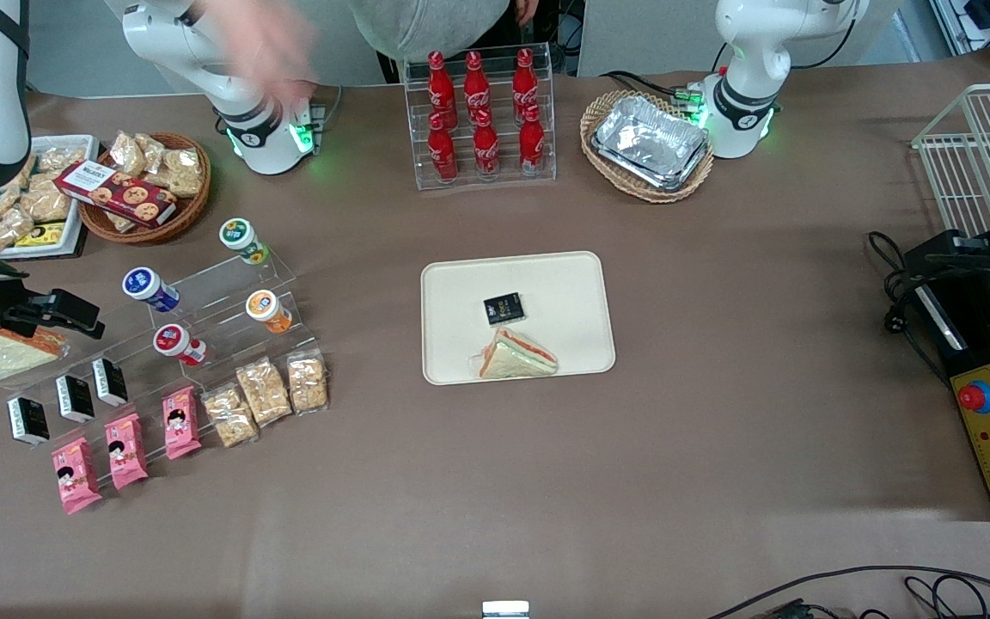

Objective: Place green gum on tray
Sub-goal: 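Move the right gripper over the acrylic rack toward the green gum bottle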

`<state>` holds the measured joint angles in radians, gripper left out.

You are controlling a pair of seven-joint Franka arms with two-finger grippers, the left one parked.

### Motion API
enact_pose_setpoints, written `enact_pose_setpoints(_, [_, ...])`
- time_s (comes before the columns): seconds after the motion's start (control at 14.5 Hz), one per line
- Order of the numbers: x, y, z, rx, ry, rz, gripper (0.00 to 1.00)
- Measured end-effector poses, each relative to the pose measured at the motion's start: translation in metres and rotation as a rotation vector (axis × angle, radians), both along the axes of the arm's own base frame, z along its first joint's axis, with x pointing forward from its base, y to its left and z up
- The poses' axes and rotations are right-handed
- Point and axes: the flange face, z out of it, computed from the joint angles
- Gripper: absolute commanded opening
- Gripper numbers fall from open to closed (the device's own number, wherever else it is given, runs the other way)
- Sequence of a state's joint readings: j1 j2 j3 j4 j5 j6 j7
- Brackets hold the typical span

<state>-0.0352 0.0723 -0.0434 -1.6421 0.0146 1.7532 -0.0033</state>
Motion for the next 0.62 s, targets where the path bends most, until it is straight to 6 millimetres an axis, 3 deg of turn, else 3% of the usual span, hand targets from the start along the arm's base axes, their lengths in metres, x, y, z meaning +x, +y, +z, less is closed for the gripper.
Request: enact_pose_setpoints(0.62, [-0.011, 0.005, -0.007, 0.031, 0.068, 0.000, 1.00])
